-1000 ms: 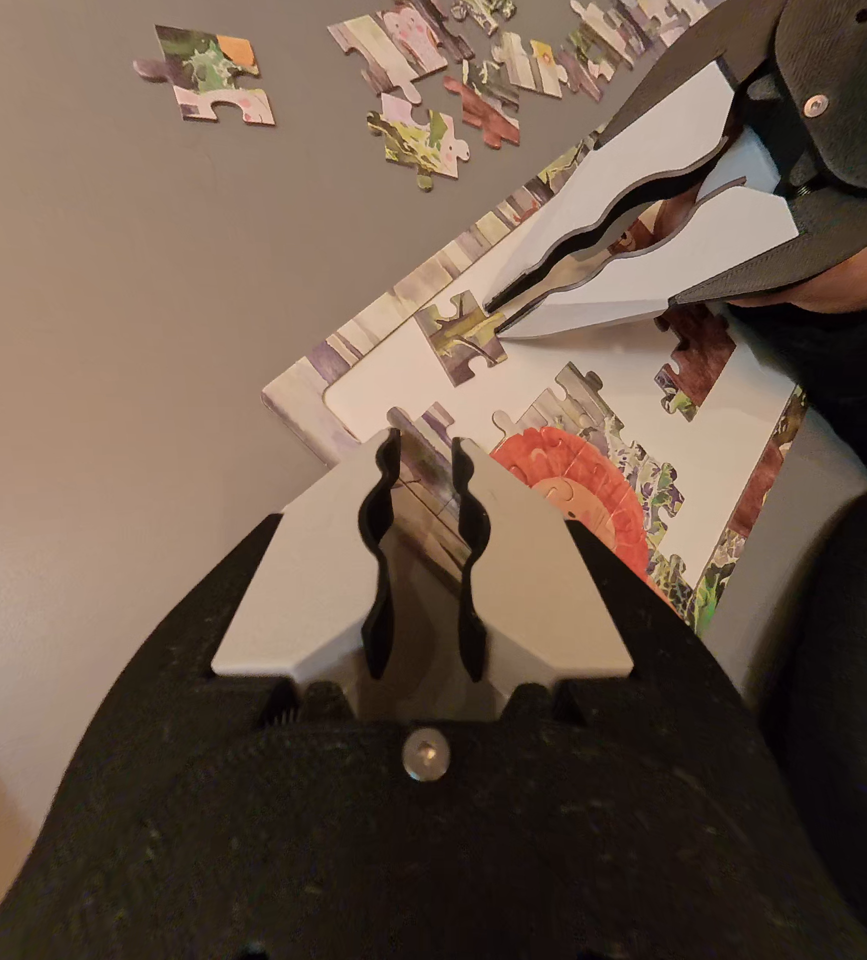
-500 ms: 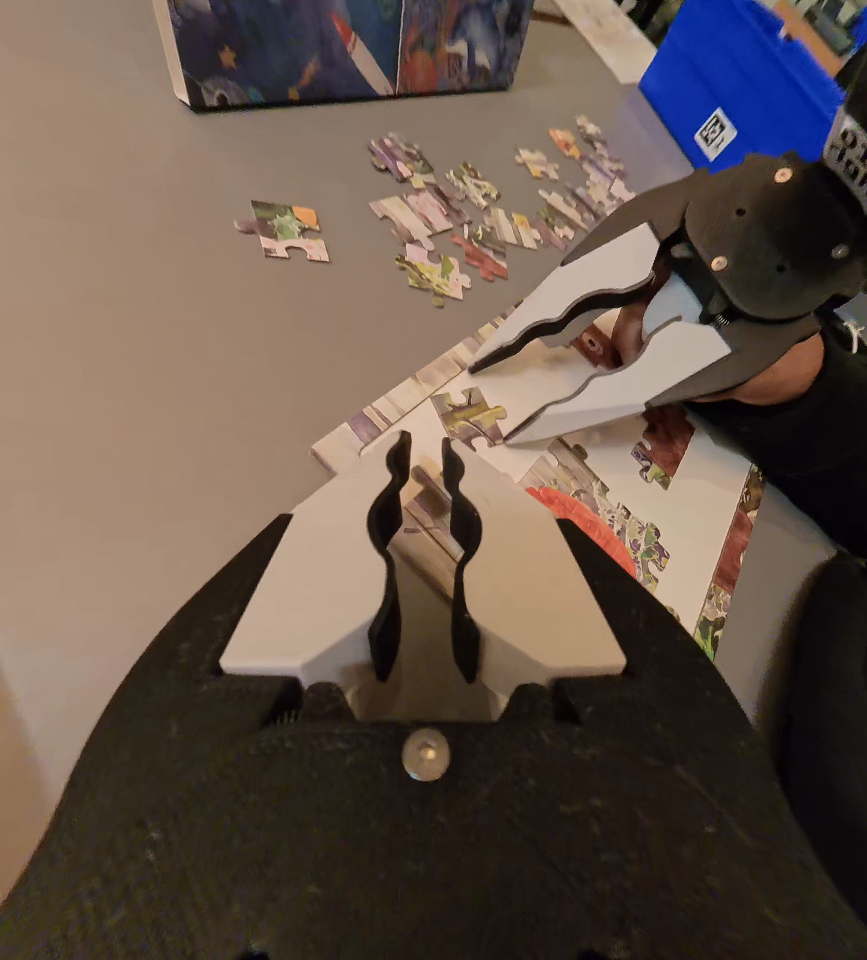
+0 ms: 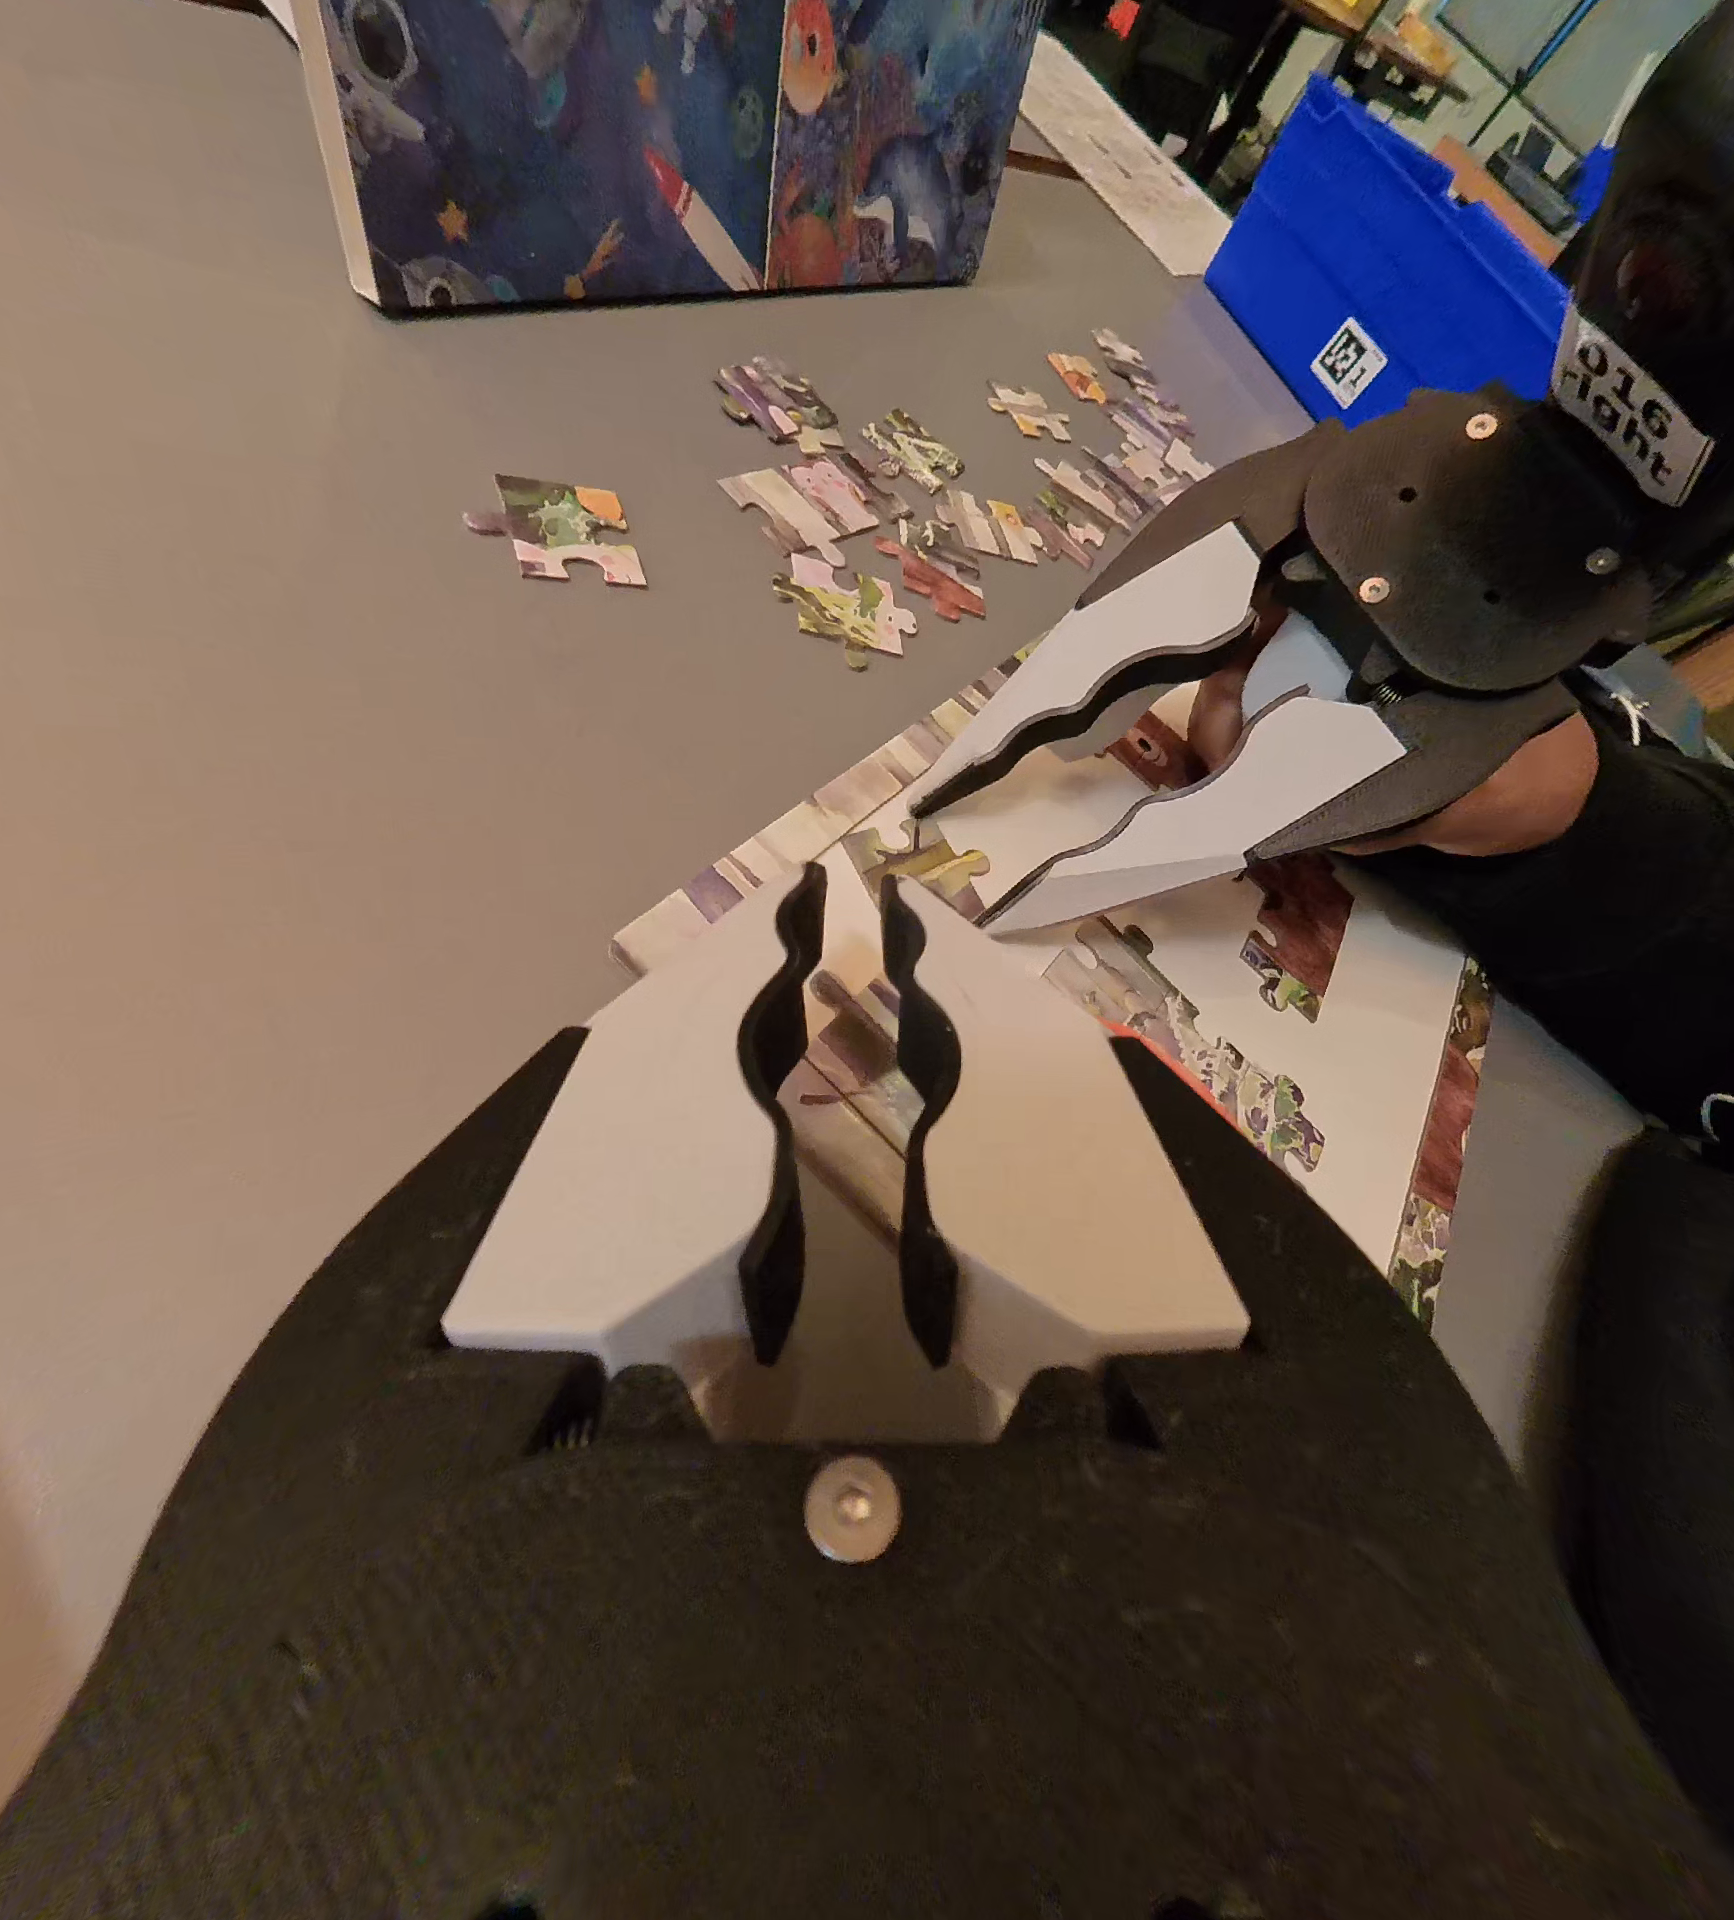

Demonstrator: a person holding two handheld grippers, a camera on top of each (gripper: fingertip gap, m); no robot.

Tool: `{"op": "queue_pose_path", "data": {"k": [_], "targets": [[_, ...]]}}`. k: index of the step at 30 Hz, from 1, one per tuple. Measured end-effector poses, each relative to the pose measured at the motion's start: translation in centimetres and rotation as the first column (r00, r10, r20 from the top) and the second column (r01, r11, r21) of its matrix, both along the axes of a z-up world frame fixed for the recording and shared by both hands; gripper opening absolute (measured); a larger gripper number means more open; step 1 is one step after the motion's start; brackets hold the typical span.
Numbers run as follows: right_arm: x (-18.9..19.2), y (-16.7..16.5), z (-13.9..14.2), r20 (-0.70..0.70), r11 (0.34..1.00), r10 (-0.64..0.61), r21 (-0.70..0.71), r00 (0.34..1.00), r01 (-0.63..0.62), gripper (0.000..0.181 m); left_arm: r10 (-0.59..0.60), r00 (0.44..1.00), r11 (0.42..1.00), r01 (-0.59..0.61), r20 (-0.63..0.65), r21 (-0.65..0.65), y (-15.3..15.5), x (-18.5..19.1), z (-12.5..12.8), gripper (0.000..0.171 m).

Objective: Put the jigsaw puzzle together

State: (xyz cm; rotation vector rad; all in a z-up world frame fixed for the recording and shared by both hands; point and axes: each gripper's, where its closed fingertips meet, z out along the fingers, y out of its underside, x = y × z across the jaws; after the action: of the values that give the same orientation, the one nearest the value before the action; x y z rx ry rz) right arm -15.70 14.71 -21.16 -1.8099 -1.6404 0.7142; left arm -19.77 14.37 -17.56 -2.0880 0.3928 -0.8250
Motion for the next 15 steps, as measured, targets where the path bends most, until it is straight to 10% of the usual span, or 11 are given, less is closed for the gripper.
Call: {"op": "queue_pose_path", "data": {"k": [15], "targets": [[2.3, 2.0, 4.4, -0.123, 0.993, -0.062, 0.088, 0.99, 0.073, 0.031, -0.009, 1.0, 0.998, 0.007, 0.027, 0.061, 0.0, -0.1, 1.0, 0.013]]}}
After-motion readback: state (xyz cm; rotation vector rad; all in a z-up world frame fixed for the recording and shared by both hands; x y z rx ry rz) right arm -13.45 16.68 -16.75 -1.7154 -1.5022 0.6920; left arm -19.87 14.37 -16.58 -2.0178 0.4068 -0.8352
